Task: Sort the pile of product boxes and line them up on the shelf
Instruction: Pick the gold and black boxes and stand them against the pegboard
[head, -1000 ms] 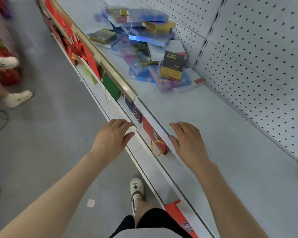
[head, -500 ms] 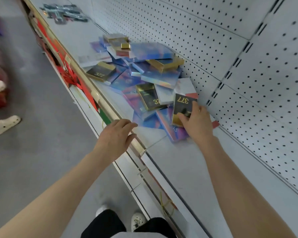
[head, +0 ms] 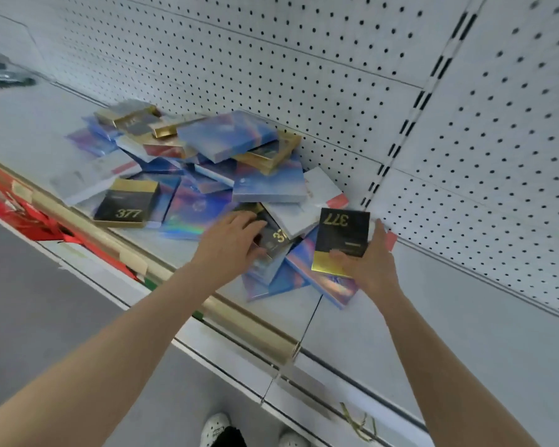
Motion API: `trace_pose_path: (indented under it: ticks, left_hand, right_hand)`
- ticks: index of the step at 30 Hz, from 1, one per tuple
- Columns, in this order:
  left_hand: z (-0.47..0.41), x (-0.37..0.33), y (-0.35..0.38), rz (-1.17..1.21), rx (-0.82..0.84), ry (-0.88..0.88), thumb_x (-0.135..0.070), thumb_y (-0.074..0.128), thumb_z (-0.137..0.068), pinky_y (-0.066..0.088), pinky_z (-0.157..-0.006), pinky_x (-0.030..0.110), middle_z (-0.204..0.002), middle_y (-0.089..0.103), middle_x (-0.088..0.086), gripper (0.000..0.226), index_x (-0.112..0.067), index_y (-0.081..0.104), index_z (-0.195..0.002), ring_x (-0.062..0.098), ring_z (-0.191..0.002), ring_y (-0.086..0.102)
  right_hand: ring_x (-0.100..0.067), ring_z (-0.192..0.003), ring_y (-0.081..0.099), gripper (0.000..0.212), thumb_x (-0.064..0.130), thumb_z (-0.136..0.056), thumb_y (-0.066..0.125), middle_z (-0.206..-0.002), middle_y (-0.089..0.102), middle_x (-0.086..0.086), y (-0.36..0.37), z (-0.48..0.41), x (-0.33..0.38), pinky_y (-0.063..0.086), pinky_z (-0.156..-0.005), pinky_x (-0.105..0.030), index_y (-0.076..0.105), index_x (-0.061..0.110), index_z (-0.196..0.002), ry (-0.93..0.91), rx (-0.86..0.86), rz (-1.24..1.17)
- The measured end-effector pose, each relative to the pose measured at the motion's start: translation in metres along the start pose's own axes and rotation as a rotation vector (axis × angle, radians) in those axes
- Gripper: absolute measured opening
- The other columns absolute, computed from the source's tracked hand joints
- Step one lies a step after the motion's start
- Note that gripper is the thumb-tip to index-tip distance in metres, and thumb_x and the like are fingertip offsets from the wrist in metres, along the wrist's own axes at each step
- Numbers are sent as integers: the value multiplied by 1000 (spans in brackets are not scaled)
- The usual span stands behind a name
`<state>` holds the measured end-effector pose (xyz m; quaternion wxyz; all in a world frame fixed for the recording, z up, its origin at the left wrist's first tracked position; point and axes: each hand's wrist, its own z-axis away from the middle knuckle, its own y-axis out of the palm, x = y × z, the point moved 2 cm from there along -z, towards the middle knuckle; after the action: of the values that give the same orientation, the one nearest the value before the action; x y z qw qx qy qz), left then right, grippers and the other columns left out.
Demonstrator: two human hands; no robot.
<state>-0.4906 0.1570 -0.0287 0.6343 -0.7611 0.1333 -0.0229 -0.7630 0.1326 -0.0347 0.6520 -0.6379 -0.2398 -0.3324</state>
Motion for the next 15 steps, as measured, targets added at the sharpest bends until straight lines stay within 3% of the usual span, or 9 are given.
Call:
trace_pose_path:
  ticks: [3,6,9,11,13,15]
  left_hand:
    - [-5,2,18,-87,104,79,-54,79,-63,40,-104,48,-129,60,15,74,-16,63,-124,34,-121,55]
    - [1,1,21,-102,62,117,-54,81,-60,42,-100,46,-125,61,14,77,-17,62,-124,35,-113,58]
    - [17,4,18,-125,-21,166,-55,79,-61,44,-92,44,-114,63,9,71,-21,63,-121,32,-98,58]
    - [28,7,16,-104,-83,162,-55,76,-66,45,-87,45,-106,62,7,60,-24,65,-116,32,-92,56]
    - [34,9,13,-22,-136,77,-54,69,-75,46,-85,45,-102,58,6,45,-25,66,-109,32,-94,51]
    - [35,11,10,62,-125,-72,-55,63,-80,47,-87,45,-111,54,9,46,-22,59,-112,32,-103,48]
  right_hand:
    - [-16,-87,57,63,31,-81,75,-97,60,3,-7,8,1,41,-68,-24,42,16,-131,58,-54,-32]
    - [-17,-79,56,31,34,-85,68,-86,59,4,-13,14,8,38,-62,-24,56,19,-109,33,-153,12]
    - [-22,-83,56,27,35,-92,56,-93,60,0,-13,14,14,38,-71,-28,52,23,-116,-17,-240,78]
    - [-24,-80,57,26,33,-96,48,-95,58,-2,-9,14,17,42,-70,-32,45,25,-119,-41,-210,169]
    - [-25,-76,60,28,31,-92,52,-96,57,-3,-6,13,16,49,-67,-35,40,27,-116,-31,-160,243]
    - [-21,-71,61,34,30,-86,61,-94,57,-2,-7,14,17,50,-58,-31,36,27,-109,-8,-110,282]
